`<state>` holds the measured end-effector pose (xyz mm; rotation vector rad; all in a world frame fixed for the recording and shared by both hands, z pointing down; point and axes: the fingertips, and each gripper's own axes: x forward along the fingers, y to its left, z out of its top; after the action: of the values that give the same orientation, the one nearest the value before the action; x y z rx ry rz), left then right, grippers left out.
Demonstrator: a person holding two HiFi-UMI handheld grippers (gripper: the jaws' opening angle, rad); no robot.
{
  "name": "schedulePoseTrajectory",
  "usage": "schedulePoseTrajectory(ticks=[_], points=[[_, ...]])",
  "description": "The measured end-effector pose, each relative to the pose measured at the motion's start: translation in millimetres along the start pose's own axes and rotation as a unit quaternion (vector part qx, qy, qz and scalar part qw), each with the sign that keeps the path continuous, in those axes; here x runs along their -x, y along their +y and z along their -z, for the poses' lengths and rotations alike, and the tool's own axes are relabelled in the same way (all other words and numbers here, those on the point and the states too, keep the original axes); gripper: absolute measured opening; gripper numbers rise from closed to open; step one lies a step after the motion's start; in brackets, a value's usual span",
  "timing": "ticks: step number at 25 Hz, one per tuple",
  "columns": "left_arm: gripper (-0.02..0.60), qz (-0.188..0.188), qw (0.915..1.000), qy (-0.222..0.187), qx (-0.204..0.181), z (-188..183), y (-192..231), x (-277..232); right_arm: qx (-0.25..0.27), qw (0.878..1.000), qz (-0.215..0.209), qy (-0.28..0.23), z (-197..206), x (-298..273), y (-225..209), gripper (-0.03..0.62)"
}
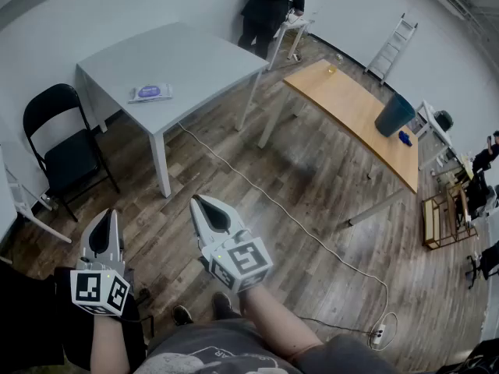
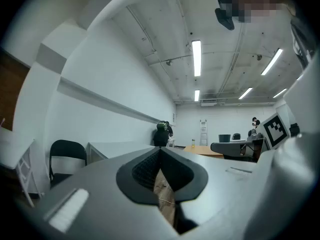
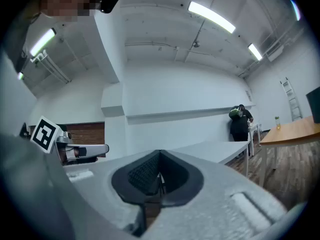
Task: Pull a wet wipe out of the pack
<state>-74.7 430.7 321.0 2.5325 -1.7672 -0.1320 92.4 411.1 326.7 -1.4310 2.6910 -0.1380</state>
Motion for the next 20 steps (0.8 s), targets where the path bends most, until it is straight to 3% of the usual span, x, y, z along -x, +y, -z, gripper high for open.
schedulePoseTrajectory(ticks=[20], points=[[0.018,0.002,0.9998,0.014,-0.013,-1.2,-17.1,2.2,-0.006,1.000,0.009,0.005,7.6,3.4,-1.4,-0.011]])
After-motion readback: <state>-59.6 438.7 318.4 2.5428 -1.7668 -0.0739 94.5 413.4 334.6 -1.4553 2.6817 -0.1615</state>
